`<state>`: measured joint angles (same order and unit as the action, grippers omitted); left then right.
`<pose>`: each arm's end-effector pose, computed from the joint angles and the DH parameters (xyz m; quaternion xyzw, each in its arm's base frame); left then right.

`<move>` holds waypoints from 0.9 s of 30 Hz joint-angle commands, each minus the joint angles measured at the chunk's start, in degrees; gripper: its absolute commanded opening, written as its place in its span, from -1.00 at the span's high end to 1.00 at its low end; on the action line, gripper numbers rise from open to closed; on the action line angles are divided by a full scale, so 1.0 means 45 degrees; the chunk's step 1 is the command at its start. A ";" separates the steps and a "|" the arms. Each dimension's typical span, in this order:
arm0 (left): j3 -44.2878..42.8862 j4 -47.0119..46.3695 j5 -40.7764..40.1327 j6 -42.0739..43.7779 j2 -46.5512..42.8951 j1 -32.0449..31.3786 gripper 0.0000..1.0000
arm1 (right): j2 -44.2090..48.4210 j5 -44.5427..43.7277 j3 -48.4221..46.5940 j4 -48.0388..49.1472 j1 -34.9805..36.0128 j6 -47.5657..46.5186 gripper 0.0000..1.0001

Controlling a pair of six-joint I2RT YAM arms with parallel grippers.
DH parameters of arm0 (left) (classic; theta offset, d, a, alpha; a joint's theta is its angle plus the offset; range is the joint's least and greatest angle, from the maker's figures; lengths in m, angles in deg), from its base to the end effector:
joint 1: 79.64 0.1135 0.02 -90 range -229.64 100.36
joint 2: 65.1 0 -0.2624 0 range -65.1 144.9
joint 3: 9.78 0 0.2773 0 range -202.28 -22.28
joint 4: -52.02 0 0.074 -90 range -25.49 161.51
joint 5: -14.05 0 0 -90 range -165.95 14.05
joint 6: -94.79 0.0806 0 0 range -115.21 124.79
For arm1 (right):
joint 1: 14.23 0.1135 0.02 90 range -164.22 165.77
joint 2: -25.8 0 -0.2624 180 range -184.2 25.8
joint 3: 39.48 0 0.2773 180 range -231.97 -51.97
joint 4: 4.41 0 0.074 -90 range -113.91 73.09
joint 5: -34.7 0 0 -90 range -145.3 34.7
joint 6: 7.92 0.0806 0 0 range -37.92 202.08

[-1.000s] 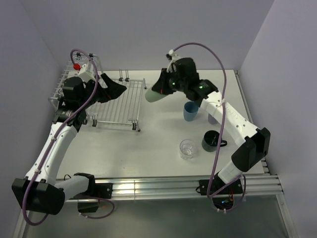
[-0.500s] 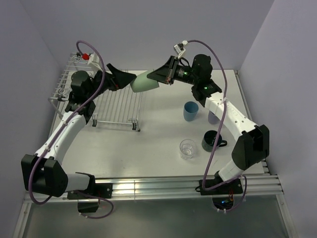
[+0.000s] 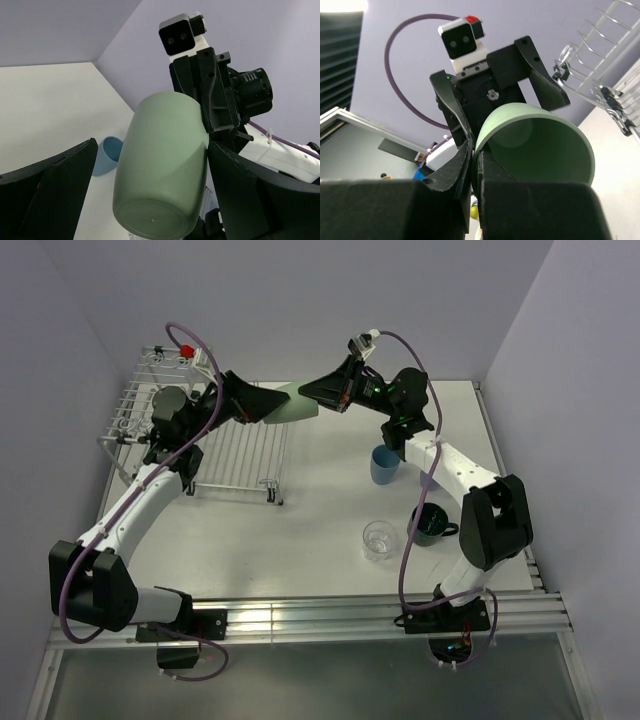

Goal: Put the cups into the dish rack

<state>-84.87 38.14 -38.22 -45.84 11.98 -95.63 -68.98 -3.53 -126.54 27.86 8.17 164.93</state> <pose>0.3452 -0.1502 0.3880 0.0622 0.6439 -0.5738 0.5022 0.3728 0.2221 0.3892 -0.0725 0.6051 0.7447 0.2719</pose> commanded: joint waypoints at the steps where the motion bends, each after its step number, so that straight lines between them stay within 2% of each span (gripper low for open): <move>1: 0.0217 -0.0332 0.0696 0.0040 -0.0312 -0.0138 -0.98 | -0.0011 -0.0273 -0.0012 0.2646 -0.0191 0.1256 1.00; 12: 0.0627 0.0313 0.0579 0.0216 -0.0956 -0.0158 -0.98 | -0.0050 -0.0527 0.0379 0.3214 -0.0347 0.1453 1.00; 27: 0.0003 0.0450 0.0286 0.0216 -0.0527 -0.0236 -0.96 | -0.0109 -0.0352 0.0710 0.3273 -0.0328 0.1316 1.00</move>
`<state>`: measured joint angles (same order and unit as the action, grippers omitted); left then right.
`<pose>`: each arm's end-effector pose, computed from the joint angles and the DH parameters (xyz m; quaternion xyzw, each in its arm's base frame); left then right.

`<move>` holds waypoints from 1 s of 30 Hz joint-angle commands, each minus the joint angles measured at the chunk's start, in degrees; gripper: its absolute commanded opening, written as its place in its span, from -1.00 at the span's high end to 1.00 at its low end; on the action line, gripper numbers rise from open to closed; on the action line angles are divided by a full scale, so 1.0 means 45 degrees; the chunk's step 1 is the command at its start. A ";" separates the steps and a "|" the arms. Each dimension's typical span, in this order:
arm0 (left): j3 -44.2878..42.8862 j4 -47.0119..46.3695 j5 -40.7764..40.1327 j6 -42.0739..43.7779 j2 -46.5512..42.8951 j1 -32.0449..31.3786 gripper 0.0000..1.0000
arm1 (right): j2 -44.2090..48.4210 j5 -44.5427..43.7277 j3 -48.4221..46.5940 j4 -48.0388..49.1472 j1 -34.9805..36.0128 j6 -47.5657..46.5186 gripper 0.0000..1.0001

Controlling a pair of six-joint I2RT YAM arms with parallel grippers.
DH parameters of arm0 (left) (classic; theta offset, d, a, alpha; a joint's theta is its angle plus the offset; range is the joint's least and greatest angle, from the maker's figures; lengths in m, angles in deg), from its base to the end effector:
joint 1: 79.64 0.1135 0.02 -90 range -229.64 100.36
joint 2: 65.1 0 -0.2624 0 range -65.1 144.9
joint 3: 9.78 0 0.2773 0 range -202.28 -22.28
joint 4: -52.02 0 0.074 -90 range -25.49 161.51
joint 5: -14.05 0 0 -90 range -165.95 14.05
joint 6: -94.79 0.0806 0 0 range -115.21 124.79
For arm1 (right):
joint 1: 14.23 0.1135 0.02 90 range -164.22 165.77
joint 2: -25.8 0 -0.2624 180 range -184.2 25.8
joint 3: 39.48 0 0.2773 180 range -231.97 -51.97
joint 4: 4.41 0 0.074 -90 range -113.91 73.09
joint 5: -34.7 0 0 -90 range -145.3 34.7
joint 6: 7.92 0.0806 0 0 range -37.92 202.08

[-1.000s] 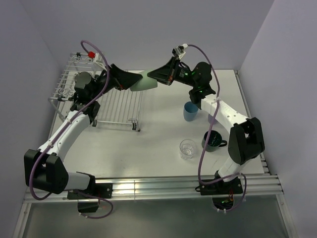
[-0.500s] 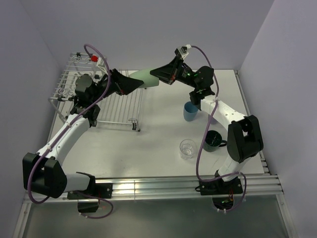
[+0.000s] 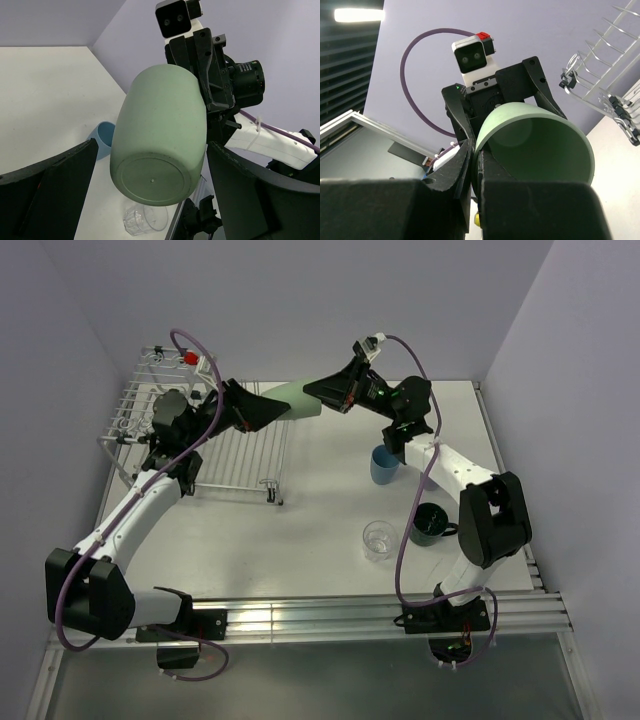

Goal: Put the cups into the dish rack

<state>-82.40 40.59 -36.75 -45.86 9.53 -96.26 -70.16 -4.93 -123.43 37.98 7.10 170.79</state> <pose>0.3325 -0.1524 0.3791 0.0664 0.6574 -0.5786 0.4781 0.3749 0.2130 0.3802 -0.0577 0.5791 0.7646 0.2768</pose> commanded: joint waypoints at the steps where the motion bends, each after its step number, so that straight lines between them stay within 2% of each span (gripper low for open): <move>1: -0.0566 -0.0094 -0.0020 0.0221 0.0075 -0.0095 -0.96 | 0.0153 -0.0060 0.0040 0.1024 -0.0090 0.0014 1.00; 10: -0.0586 -0.0075 0.0039 0.0182 0.0232 -0.0329 -0.82 | -0.0042 -0.0080 -0.0115 0.0888 -0.0051 -0.0044 1.00; 16: -0.0742 -0.0270 0.0292 0.0007 0.0485 -0.0368 -0.45 | -0.0023 -0.0041 -0.0038 0.0595 0.0008 -0.0298 1.00; 19: -0.0859 -0.0250 0.0390 0.0065 0.0525 -0.0427 -0.19 | -0.0003 -0.0041 0.0040 0.0381 0.0008 -0.0474 1.00; 20: -0.0898 -0.0250 0.0390 0.0104 0.0505 -0.0447 0.01 | -0.0003 -0.0060 0.0040 0.0322 0.0008 -0.0571 1.00; 22: -0.0976 -0.0095 0.0449 0.0182 0.0525 -0.0466 0.29 | -0.0003 -0.0080 0.0021 0.0127 0.0008 -0.0669 1.00; 23: -0.1054 -0.0017 0.0468 0.0240 0.0544 -0.0466 0.61 | 0.0016 -0.0099 0.0002 0.0048 0.0008 -0.0747 1.00; 24: -0.1113 0.0100 0.0430 0.0279 0.0544 -0.0447 0.76 | 0.0016 -0.0119 -0.0018 -0.0069 0.0008 -0.0825 1.00; 26: -0.1230 0.0510 0.0332 0.0513 0.0486 -0.0466 1.00 | 0.0153 -0.0255 -0.0057 -0.0653 0.0008 -0.1291 0.91; 27: -0.1269 0.0608 0.0254 0.0591 0.0447 -0.0466 1.00 | 0.0211 -0.0314 -0.0057 -0.0946 0.0008 -0.1527 0.75; 29: -0.1386 0.1096 -0.0116 0.0884 0.0252 -0.0466 1.00 | 0.0406 -0.0489 -0.0174 -0.1902 -0.0011 -0.2247 0.55; 30: -0.1425 0.1271 -0.0253 0.1079 0.0213 -0.0466 1.00 | 0.0465 -0.0548 -0.0213 -0.2196 -0.0012 -0.2503 0.33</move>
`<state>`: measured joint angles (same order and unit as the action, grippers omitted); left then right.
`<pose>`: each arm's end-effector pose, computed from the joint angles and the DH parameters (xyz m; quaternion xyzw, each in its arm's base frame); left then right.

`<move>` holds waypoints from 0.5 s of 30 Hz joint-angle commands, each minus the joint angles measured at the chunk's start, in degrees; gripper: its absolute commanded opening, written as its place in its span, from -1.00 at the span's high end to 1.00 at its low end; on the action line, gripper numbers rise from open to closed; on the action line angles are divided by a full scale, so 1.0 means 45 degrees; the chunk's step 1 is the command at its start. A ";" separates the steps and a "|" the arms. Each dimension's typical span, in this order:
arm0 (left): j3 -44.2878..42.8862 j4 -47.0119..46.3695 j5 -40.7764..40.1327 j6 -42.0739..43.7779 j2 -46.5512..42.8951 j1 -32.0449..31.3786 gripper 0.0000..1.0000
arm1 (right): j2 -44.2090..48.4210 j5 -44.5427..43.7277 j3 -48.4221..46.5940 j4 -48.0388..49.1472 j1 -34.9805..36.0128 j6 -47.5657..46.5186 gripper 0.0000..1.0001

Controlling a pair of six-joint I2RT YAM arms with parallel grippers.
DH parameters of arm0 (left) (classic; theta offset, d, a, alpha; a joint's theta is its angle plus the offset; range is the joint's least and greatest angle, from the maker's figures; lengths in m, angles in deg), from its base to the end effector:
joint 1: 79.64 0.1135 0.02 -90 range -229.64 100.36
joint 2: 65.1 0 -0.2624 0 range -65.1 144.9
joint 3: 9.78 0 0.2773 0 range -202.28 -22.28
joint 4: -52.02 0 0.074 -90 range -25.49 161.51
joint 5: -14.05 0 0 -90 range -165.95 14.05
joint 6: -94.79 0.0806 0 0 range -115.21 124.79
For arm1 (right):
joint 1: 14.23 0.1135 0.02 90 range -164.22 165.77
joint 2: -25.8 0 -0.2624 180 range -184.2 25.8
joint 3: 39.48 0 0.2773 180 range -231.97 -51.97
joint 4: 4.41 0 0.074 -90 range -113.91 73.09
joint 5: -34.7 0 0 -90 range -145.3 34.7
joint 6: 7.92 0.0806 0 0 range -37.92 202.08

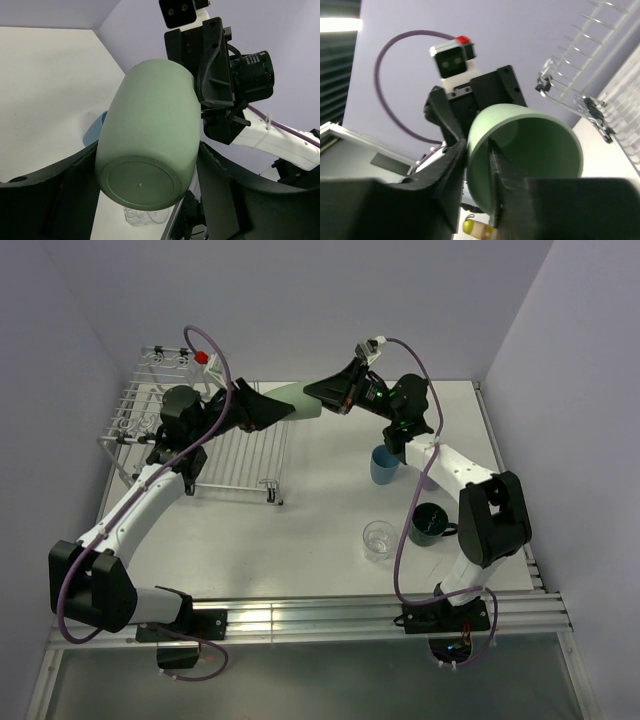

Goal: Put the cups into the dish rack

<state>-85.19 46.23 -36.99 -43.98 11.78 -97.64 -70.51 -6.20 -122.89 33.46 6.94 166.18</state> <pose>0.3400 -0.1638 0.3722 0.0657 0.6829 -0.5697 0.4524 0.3828 0.2136 0.3659 -0.0436 0.5999 0.7452 0.2880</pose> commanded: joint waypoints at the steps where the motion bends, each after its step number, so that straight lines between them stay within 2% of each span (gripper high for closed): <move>1: -0.0862 0.0213 -0.0394 0.0759 -0.0404 -0.0160 1.00 | 0.0717 -0.0344 -0.0374 -0.1773 -0.0036 -0.1674 0.25; 3: -0.0979 0.0547 -0.0610 0.0935 -0.0580 -0.0160 1.00 | 0.0952 -0.0617 -0.0432 -0.2613 -0.0153 -0.2260 0.06; 6: -0.1058 0.1112 -0.0883 0.1208 -0.0775 -0.0160 1.00 | 0.1207 -0.0988 -0.0569 -0.3398 -0.0270 -0.2905 -0.08; 15: -0.1994 0.4216 -0.3029 0.2613 -0.1323 -0.0160 1.00 | 0.2749 -0.2609 -0.0394 -0.6191 -0.1050 -0.4585 -0.16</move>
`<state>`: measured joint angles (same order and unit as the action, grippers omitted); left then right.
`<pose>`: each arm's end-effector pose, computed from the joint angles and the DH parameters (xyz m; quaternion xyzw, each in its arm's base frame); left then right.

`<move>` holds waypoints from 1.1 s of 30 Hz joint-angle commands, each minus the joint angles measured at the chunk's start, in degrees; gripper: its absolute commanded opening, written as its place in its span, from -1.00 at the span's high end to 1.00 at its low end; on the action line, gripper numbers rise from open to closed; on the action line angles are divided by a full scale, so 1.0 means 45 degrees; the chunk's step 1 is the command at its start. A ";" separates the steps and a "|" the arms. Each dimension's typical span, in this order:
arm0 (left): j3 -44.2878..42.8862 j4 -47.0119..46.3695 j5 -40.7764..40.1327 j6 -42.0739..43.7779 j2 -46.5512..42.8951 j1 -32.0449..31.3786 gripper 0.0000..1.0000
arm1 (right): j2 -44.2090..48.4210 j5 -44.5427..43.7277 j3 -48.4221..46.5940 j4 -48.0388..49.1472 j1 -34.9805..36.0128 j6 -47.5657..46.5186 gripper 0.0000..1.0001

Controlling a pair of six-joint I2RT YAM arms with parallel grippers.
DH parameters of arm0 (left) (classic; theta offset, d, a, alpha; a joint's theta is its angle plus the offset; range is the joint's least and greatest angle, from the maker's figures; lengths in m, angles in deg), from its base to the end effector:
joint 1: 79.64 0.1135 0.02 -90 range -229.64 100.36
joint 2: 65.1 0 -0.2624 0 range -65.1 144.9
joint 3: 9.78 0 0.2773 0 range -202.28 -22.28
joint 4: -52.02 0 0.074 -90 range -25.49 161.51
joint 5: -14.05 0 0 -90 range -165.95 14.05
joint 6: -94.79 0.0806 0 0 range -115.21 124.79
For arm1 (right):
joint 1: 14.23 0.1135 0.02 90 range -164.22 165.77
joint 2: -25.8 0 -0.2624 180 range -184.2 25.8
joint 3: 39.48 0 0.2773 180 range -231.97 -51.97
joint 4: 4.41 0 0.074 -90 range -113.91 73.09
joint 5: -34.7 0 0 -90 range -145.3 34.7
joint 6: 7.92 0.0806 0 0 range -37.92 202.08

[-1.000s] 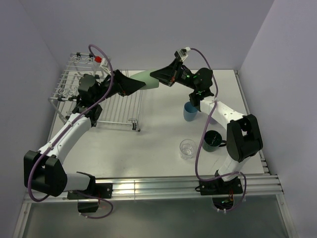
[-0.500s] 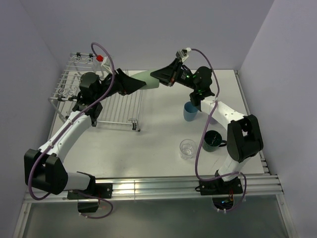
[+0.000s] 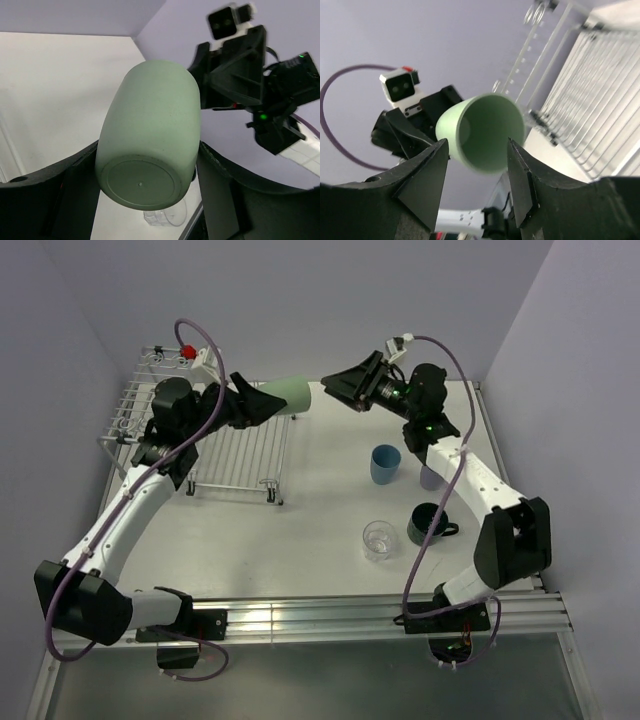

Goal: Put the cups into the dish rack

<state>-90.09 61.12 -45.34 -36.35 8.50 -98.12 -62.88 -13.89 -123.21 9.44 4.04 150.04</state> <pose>0.3328 -0.1545 0.3916 0.0424 0.7184 -0.4972 0.4846 0.3850 0.1832 0.3727 0.0117 0.6647 0.6536 0.3618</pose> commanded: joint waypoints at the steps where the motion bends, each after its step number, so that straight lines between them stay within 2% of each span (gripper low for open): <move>1: -0.1236 0.1917 -0.1603 0.1056 -0.0575 -0.0053 1.00 | 0.1365 -0.1268 -0.0243 -0.1261 -0.0522 -0.1272 -0.16; 3: -0.1764 0.2996 -0.3197 0.1562 -0.0439 -0.0053 1.00 | 0.1833 -0.1699 -0.0223 -0.1887 -0.0659 -0.1780 -0.17; 6: -0.3363 0.5378 -0.5677 0.2168 0.0457 -0.0053 1.00 | 0.2323 -0.3047 -0.0534 -0.4284 -0.0660 -0.3225 -0.18; 9: -0.5335 0.7469 -0.6722 0.2774 0.2599 -0.0053 1.00 | 0.2539 -0.3848 -0.0846 -0.5653 -0.0640 -0.4202 -0.18; 10: -0.6656 0.8093 -0.7826 0.2912 0.3131 -0.0073 1.00 | 0.2559 -0.4063 -0.0925 -0.5911 -0.0601 -0.4707 -0.18; 14: -1.0158 1.1428 -0.9417 0.3732 0.6293 -0.0112 1.00 | 0.2735 -0.5196 -0.1180 -0.7454 -0.0406 -0.5824 -0.19; 15: -1.0919 1.1961 -0.9671 0.3985 0.7537 -0.0112 1.00 | 0.2774 -0.5488 -0.1219 -0.7843 -0.0386 -0.6019 -0.19; 16: -1.2261 1.2430 -0.9905 0.4103 0.8091 -0.0112 1.00 | 0.2774 -0.5568 -0.1258 -0.8002 -0.0348 -0.6311 -0.19; 19: -1.4181 1.3761 -1.0512 0.4436 0.9929 -0.0054 1.00 | 0.2774 -0.5725 -0.1297 -0.8550 -0.0211 -0.6800 -0.19; 24: -1.4755 1.4134 -1.0455 0.4593 1.1180 0.0375 1.00 | 0.2677 -0.5687 -0.1239 -0.8922 -0.0035 -0.7231 -0.20; 33: -1.4852 1.4388 -1.0805 0.4827 1.1983 0.0884 1.00 | 0.2150 -0.5452 -0.1082 -0.8785 0.0258 -0.7369 -0.20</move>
<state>-153.21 125.55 -91.40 -15.96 62.36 -94.14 -52.56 -38.29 -126.21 -31.13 4.43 118.26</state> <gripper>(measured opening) 0.731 0.600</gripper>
